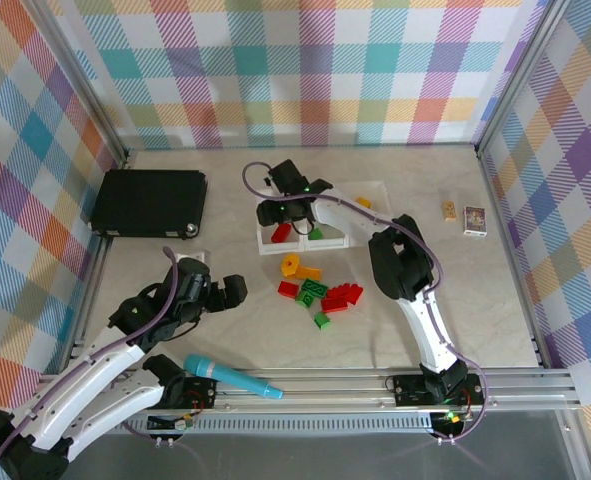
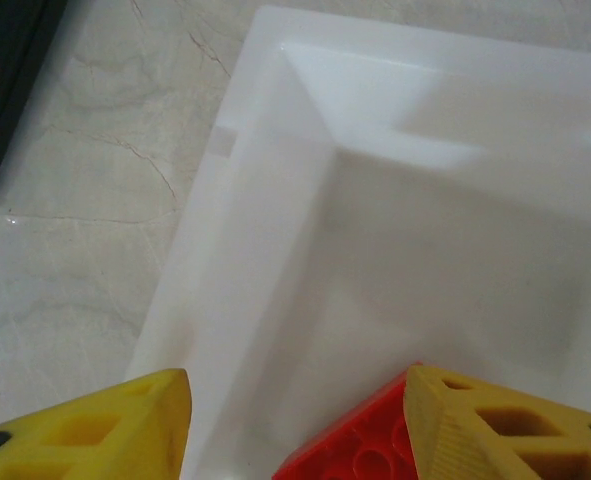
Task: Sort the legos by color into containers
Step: Place the lego in the container, then pick up the lego from the center of the table.
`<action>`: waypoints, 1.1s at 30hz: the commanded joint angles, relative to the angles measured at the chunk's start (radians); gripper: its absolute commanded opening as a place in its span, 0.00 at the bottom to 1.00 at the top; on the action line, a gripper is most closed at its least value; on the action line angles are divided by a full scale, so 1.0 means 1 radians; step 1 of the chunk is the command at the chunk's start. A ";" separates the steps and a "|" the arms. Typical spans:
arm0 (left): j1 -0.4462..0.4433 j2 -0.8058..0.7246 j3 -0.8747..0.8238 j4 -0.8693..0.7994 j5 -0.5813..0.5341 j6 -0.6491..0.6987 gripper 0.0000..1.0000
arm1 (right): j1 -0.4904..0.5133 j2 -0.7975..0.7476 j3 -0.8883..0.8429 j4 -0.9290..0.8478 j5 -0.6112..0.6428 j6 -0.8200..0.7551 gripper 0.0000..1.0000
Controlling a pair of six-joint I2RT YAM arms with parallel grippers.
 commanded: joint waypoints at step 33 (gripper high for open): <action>-0.035 0.325 0.083 0.130 0.092 0.141 1.00 | -0.011 -0.995 -1.100 -0.226 0.255 0.747 0.72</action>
